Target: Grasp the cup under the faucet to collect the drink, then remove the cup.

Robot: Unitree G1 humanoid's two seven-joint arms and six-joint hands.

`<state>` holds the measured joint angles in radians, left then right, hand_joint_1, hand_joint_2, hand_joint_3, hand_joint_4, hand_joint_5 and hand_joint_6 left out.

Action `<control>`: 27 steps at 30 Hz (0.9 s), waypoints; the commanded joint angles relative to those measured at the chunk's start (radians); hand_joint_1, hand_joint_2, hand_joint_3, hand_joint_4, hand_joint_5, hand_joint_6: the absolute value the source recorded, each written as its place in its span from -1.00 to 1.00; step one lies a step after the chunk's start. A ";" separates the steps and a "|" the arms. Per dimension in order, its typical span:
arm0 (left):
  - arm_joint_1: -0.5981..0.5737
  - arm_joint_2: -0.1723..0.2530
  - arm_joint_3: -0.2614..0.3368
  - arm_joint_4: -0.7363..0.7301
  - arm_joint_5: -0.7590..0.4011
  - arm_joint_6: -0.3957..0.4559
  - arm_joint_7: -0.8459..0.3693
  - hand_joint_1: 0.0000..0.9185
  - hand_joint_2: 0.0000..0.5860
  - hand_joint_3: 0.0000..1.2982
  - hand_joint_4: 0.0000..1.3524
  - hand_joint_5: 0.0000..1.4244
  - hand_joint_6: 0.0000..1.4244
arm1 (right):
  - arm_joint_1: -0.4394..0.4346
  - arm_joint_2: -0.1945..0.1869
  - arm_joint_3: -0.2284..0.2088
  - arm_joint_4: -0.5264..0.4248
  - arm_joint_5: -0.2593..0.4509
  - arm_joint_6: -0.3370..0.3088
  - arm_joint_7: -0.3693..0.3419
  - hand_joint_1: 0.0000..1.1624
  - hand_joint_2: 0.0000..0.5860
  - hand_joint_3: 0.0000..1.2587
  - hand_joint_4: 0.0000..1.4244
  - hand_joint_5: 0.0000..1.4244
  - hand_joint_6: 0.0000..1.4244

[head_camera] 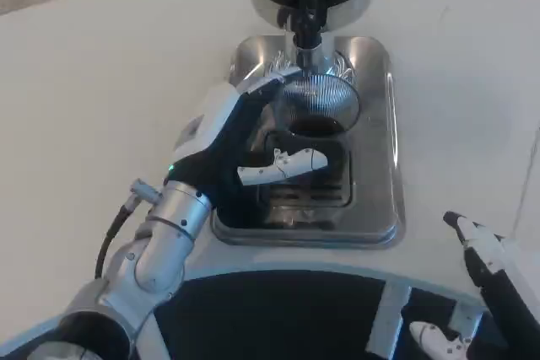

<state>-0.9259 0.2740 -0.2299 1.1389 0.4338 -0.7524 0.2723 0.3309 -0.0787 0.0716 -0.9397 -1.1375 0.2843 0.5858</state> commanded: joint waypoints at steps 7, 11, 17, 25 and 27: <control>0.000 -0.027 -0.024 0.000 0.021 0.019 0.018 -0.03 -0.72 -0.42 -0.33 -0.51 -0.93 | 0.004 0.020 -0.007 -0.007 -0.023 0.006 0.010 -0.05 0.31 -0.98 -1.00 -1.00 -0.96; -0.002 -0.040 -0.027 -0.001 0.019 0.031 0.020 -0.03 -0.72 -0.40 -0.32 -0.50 -0.93 | 0.006 0.026 -0.013 -0.009 -0.023 0.009 0.016 -0.04 0.32 -0.98 -1.00 -1.00 -0.95; -0.004 -0.052 -0.036 -0.005 0.025 0.048 0.035 -0.03 -0.71 -0.35 -0.28 -0.48 -0.93 | -0.001 0.033 -0.023 -0.009 -0.020 0.017 0.025 -0.03 0.32 -0.98 -1.00 -1.00 -0.94; 0.006 -0.053 -0.038 -0.008 0.033 0.059 0.095 0.00 -0.68 -0.06 -0.02 -0.33 -0.91 | -0.001 0.038 -0.019 -0.004 -0.025 0.022 0.027 0.00 0.31 -0.96 -1.00 -1.00 -0.92; 0.009 -0.053 -0.039 -0.006 0.034 0.060 0.105 0.02 -0.70 0.02 0.05 -0.30 -0.91 | -0.001 0.039 -0.018 -0.003 -0.027 0.023 0.025 0.01 0.31 -0.96 -1.00 -1.00 -0.91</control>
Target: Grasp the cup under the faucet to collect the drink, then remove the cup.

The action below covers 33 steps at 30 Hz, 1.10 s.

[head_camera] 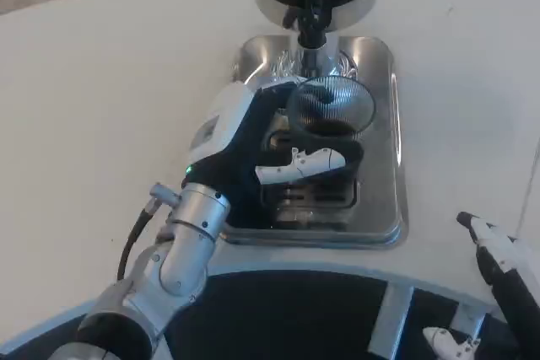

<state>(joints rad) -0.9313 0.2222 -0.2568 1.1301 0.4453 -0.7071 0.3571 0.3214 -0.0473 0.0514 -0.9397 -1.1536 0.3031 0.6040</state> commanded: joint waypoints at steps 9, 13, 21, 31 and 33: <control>0.036 0.001 -0.002 -0.002 0.013 -0.005 0.080 0.07 -0.67 0.35 0.41 -0.02 -0.84 | 0.014 0.007 -0.003 0.000 -0.004 0.007 0.005 0.02 0.31 -0.96 -1.00 -1.00 -0.90; 0.043 0.004 0.001 -0.005 0.011 -0.014 0.096 0.08 -0.69 0.51 0.58 0.17 -0.78 | 0.012 0.004 -0.006 0.002 0.000 0.006 0.002 0.03 0.31 -0.96 -1.00 -1.00 -0.89; 0.059 0.023 0.009 -0.017 0.007 -0.042 0.112 0.14 -0.73 0.62 0.73 0.47 -0.67 | 0.020 0.001 -0.015 -0.001 0.013 0.001 -0.004 0.02 0.29 -0.96 -1.00 -1.00 -0.87; 0.100 0.090 0.052 -0.052 -0.030 -0.119 0.061 0.14 -0.77 0.63 0.76 0.53 -0.66 | -0.012 -0.001 -0.015 0.013 0.017 0.002 -0.005 0.02 0.29 -0.96 -1.00 -1.00 -0.87; 0.108 0.098 0.063 -0.058 -0.034 -0.130 0.049 0.14 -0.78 0.63 0.76 0.53 -0.66 | -0.017 0.000 -0.012 0.017 0.016 0.002 -0.004 0.01 0.30 -0.96 -1.00 -1.00 -0.87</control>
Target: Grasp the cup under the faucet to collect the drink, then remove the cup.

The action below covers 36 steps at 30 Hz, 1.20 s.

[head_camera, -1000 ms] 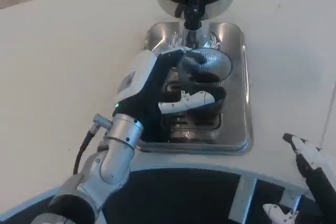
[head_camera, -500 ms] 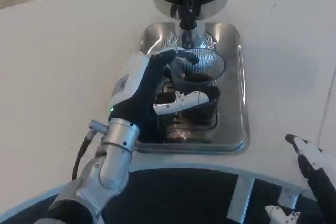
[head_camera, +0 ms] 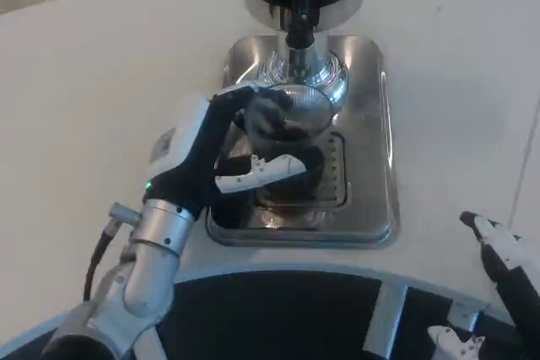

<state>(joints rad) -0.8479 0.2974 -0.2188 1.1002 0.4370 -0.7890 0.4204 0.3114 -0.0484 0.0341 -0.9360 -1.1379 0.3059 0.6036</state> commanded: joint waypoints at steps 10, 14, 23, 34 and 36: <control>0.053 0.065 0.076 -0.034 -0.063 -0.096 -0.083 0.13 -0.79 0.63 0.76 0.54 -0.66 | -0.057 -0.011 0.006 0.014 -0.005 -0.003 0.006 -0.04 0.33 -0.96 -1.00 -1.00 -0.87; 0.071 0.083 0.105 -0.045 -0.089 -0.119 -0.116 0.14 -0.82 0.63 0.76 0.54 -0.64 | -0.094 -0.025 0.005 0.020 -0.005 -0.003 0.017 -0.05 0.32 -0.96 -1.00 -1.00 -0.87; 0.114 0.129 0.159 -0.063 -0.130 -0.156 -0.186 0.15 -0.83 0.63 0.76 0.52 -0.63 | -0.162 -0.054 0.011 0.047 -0.003 -0.002 0.034 -0.10 0.32 -0.96 -1.00 -1.00 -0.89; 0.170 0.181 0.231 -0.093 -0.198 -0.191 -0.263 0.13 -0.85 0.63 0.75 0.52 -0.62 | -0.226 -0.063 0.057 0.104 -0.019 -0.003 0.033 -0.12 0.32 -0.96 -1.00 -1.00 -0.89; 0.186 0.189 0.246 -0.109 -0.216 -0.198 -0.281 0.13 -0.85 0.63 0.74 0.52 -0.62 | -0.236 -0.068 0.065 0.111 -0.023 -0.004 0.035 -0.12 0.32 -0.96 -1.00 -1.00 -0.89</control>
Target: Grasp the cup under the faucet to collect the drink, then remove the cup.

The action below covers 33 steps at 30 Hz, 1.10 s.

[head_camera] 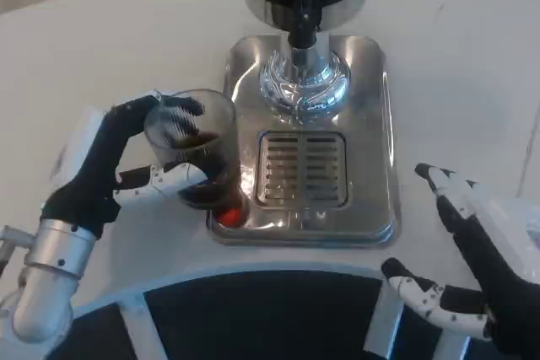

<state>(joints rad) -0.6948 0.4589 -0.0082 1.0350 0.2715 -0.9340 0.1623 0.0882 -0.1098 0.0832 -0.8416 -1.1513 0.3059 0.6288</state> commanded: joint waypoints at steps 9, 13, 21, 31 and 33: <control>0.132 0.052 0.088 -0.151 -0.125 -0.074 -0.114 0.14 -0.88 0.63 0.74 0.52 -0.61 | -0.063 -0.041 0.036 0.031 -0.010 -0.013 0.033 -0.15 0.35 -0.97 -1.00 -1.00 -0.93; 0.177 0.060 0.106 -0.203 -0.150 -0.075 -0.149 0.15 -0.88 0.63 0.74 0.52 -0.61 | -0.089 -0.063 0.050 0.038 -0.012 -0.021 0.050 -0.17 0.36 -0.98 -1.00 -1.00 -0.95; 0.243 0.067 0.140 -0.301 -0.213 -0.066 -0.233 0.15 -0.89 0.63 0.74 0.52 -0.60 | -0.121 -0.084 0.073 0.047 -0.006 -0.031 0.066 -0.19 0.38 -0.98 -1.00 -1.00 -0.97; 0.319 0.066 0.166 -0.410 -0.287 -0.050 -0.325 0.14 -0.90 0.63 0.74 0.54 -0.60 | -0.180 -0.121 0.112 0.058 0.004 -0.065 0.111 -0.20 0.40 -0.99 -1.00 -1.00 -1.00; 0.333 0.067 0.171 -0.430 -0.301 -0.045 -0.342 0.14 -0.90 0.63 0.74 0.54 -0.60 | -0.187 -0.124 0.123 0.058 0.003 -0.074 0.117 -0.20 0.40 -1.00 -1.00 -1.00 -1.00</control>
<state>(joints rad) -0.3849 0.5122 0.1411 0.6502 0.0120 -0.9692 -0.1623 -0.0854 -0.2243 0.1871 -0.7880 -1.1506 0.2579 0.7308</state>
